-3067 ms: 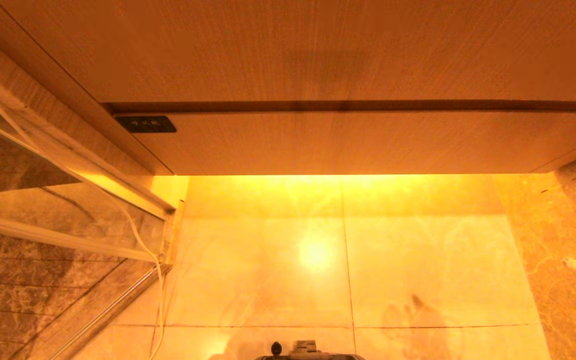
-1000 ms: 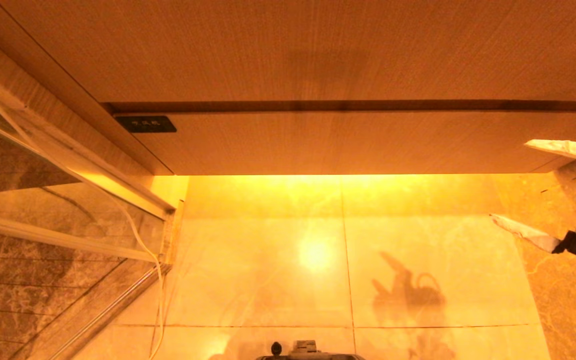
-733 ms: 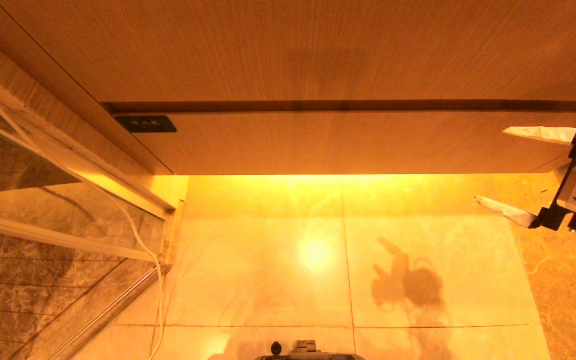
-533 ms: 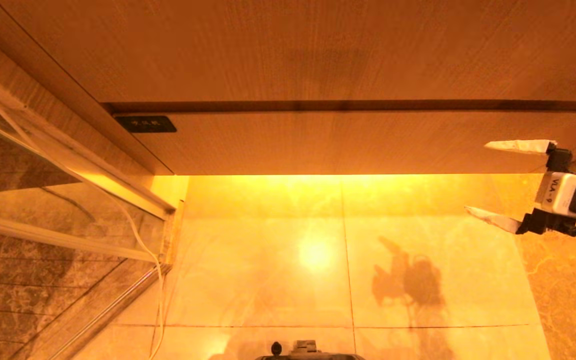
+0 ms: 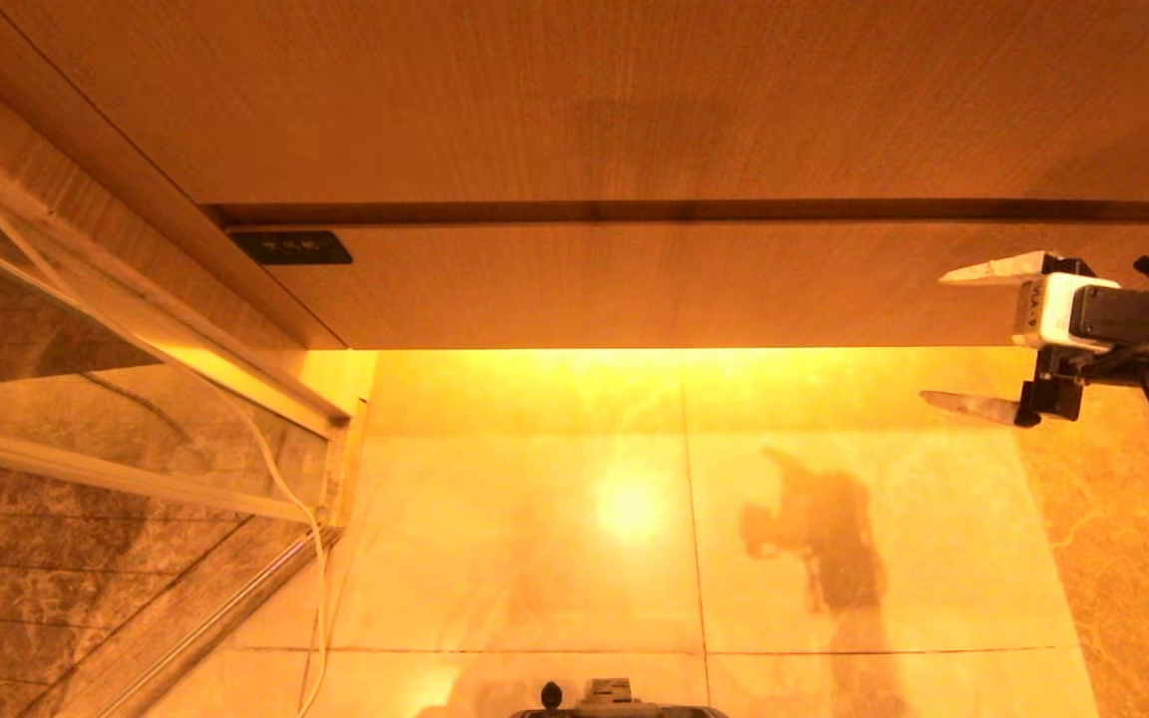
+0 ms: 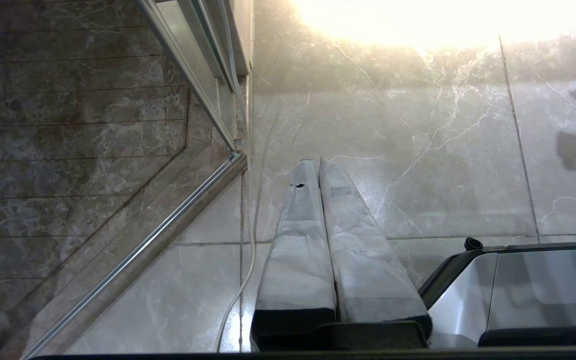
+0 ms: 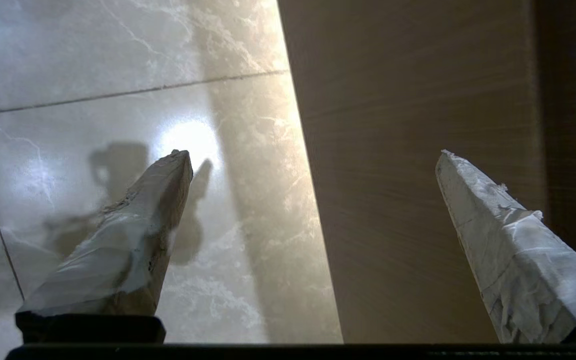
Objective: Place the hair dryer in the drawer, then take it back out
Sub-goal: Pull open the drawer
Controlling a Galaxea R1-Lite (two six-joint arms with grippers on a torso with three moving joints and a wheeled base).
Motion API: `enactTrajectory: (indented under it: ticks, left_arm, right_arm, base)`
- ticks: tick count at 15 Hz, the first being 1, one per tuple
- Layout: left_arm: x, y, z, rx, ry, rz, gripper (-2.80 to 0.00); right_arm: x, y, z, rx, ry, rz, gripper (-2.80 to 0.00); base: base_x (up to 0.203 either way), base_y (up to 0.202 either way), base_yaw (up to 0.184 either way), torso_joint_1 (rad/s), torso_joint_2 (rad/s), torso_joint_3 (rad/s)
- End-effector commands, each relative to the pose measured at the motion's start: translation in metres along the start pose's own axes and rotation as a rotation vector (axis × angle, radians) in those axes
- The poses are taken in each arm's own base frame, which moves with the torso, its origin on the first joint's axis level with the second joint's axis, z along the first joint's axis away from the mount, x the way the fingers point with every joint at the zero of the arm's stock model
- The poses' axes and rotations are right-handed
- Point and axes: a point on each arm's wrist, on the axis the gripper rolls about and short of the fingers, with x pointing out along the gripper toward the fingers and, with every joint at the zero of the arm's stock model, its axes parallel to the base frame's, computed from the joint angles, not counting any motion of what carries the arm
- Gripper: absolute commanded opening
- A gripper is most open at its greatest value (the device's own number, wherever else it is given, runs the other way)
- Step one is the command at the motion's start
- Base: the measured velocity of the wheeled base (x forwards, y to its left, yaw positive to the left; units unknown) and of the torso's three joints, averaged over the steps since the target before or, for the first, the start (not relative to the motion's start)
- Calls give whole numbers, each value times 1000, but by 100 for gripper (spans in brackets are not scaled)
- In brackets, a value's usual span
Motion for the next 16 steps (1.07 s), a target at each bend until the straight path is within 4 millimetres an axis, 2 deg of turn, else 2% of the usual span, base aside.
enactTrajectory:
  ticks: [1,5,13,16]
  left_arm:
    - [0,0,0,1,1,0,-280]
    - [0,0,0,0,1,0,-280]
    - [0,0,0,1,1,0,-280]
    - [0,0,0,0,1,0,-280]
  right_arm:
    - [-2,-12,4,-2,9,5,0]
    - [-4,-16,14,6,-4,34,0]
    - [1,-23,14,-150,-36,-115,0]
    - [4,-22,11,-156,-36,-112,0]
  base:
    - [0,0,0,0,0,0]
    - [0,0,0,0,0,0]
    - [0,0,0,0,0,0]
    - [0,0,0,0,0,0]
